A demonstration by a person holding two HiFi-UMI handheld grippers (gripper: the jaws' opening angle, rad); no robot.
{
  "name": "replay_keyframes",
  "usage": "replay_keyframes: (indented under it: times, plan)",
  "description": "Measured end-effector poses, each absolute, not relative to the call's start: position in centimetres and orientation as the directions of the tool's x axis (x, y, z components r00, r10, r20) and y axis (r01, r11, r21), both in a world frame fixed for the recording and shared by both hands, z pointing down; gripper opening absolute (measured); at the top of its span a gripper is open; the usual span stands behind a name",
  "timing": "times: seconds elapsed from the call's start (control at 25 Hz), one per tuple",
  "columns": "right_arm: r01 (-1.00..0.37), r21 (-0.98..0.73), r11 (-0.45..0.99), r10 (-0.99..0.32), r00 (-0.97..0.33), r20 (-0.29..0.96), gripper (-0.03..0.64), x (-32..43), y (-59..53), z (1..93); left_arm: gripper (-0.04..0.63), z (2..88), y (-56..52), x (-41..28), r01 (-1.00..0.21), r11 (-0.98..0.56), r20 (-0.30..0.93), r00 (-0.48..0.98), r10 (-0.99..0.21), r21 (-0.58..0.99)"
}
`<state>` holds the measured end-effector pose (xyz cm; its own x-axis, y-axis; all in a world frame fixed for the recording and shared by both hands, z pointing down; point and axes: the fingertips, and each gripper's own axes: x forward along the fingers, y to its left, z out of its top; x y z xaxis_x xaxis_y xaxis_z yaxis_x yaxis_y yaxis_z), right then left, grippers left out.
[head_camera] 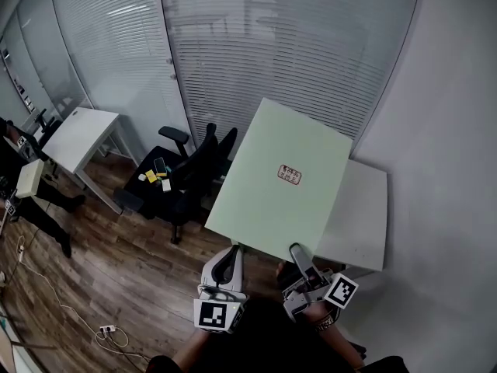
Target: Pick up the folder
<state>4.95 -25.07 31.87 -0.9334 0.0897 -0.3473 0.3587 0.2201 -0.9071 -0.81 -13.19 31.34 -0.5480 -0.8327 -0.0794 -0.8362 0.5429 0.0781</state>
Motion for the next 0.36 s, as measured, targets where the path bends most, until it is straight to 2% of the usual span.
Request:
replay_keyframes:
  times: [0.36]
  plan:
    - [0.333, -0.924, 0.19, 0.085, -0.943, -0.322, 0.288, 5.0, -25.1, 33.5, 0.006, 32.9, -13.5, -0.7, -0.837, 0.538, -0.042, -0.544, -0.838, 0.099]
